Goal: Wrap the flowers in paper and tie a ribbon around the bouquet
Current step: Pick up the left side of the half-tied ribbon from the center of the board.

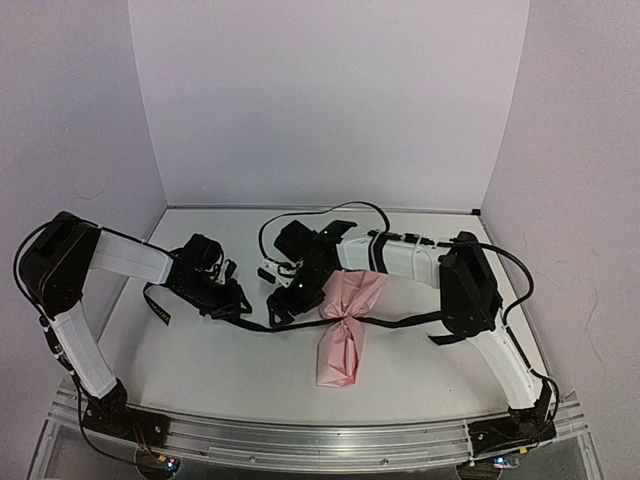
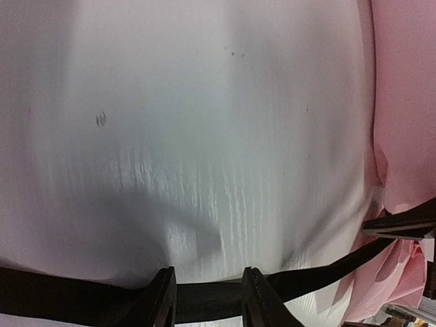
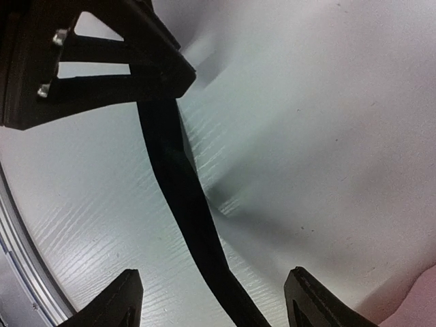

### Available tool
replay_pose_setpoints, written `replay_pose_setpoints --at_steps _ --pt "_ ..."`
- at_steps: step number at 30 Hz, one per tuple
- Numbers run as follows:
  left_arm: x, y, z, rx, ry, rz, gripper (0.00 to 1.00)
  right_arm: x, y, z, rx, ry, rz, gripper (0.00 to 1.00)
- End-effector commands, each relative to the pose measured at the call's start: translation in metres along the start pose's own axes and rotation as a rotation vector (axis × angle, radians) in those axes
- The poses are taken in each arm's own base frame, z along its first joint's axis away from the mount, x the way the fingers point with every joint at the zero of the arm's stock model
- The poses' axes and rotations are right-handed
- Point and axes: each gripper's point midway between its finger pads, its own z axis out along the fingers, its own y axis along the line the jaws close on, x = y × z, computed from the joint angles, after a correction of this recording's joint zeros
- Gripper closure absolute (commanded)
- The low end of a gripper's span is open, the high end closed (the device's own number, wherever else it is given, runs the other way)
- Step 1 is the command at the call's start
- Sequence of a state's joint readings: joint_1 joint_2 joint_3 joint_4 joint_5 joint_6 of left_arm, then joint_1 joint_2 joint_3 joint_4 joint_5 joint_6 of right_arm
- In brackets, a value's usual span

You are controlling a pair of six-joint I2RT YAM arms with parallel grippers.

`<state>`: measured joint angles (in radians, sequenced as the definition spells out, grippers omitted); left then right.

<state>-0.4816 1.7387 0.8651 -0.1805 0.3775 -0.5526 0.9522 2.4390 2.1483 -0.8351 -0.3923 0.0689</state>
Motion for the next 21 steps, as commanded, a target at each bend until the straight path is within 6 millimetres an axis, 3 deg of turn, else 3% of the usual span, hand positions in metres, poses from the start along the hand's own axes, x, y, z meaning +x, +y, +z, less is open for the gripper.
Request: replay_pose_setpoints --at_steps 1,5,8,14,21 --pt "0.03 -0.016 -0.004 0.049 0.05 0.005 0.71 0.019 0.012 0.008 -0.035 0.055 0.0 0.27" --pt "0.052 -0.029 -0.007 0.076 0.083 0.013 0.79 0.031 0.025 0.013 -0.042 0.085 -0.01 0.29" --pt "0.057 -0.036 -0.016 0.095 0.076 0.016 0.8 0.043 0.032 0.02 -0.04 0.117 -0.018 0.31" --pt "0.036 -0.049 -0.037 0.078 -0.005 0.052 0.75 0.051 0.04 0.025 -0.01 0.128 -0.033 0.34" --pt "-0.008 -0.034 -0.078 -0.037 -0.191 0.008 0.68 0.034 0.036 0.039 0.08 0.082 -0.042 0.37"
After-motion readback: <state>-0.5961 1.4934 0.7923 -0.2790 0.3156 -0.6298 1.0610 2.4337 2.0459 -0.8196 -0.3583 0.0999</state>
